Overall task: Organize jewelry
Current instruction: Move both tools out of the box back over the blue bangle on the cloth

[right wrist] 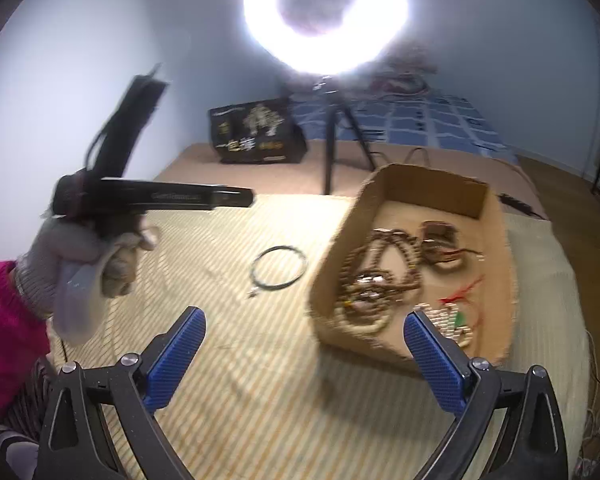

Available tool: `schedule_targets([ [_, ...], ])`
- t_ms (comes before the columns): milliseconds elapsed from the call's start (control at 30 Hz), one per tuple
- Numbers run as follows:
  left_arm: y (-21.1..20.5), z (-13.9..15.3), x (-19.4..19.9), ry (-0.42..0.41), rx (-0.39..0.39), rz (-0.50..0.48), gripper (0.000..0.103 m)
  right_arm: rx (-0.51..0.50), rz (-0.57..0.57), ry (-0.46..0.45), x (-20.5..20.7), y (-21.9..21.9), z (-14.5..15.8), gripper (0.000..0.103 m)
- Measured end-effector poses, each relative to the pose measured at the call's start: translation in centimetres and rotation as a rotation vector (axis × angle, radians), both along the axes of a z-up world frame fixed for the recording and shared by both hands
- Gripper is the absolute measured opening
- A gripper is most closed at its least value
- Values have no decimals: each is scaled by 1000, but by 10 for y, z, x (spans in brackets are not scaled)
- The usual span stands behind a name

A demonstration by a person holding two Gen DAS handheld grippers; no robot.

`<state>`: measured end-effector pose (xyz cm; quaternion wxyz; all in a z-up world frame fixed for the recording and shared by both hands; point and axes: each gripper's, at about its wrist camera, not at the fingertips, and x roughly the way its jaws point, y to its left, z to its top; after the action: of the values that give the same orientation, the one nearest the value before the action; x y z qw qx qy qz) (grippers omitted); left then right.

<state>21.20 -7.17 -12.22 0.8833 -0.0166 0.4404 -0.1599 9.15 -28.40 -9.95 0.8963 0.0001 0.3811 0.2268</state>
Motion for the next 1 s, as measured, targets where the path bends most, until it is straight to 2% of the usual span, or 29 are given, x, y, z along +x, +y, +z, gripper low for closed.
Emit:
schedule_targets([
  [133, 4, -13, 2, 24, 8, -10, 42, -5, 42, 10, -4, 19, -6, 92],
  [333, 4, -38, 11, 79, 11, -16, 42, 7, 96, 63, -2, 48, -22, 75],
  [500, 6, -50, 18, 104, -6, -20, 42, 5, 96, 99, 5, 65, -39, 62],
  [667, 2, -53, 19, 112, -43, -56, 43, 1, 81, 123, 11, 73, -51, 60],
  [700, -2, -54, 19, 113, -35, -70, 45, 1, 80, 126, 11, 73, -52, 60],
  [733, -6, -55, 18, 114, -24, -81, 55, -2, 79, 129, 11, 74, -54, 60],
  [800, -11, -58, 16, 112, -9, -95, 65, -9, 77, 130, 10, 74, -56, 60],
  [1000, -31, -64, 10, 117, 48, -145, 69, -42, 71, 115, -1, 68, -56, 60],
])
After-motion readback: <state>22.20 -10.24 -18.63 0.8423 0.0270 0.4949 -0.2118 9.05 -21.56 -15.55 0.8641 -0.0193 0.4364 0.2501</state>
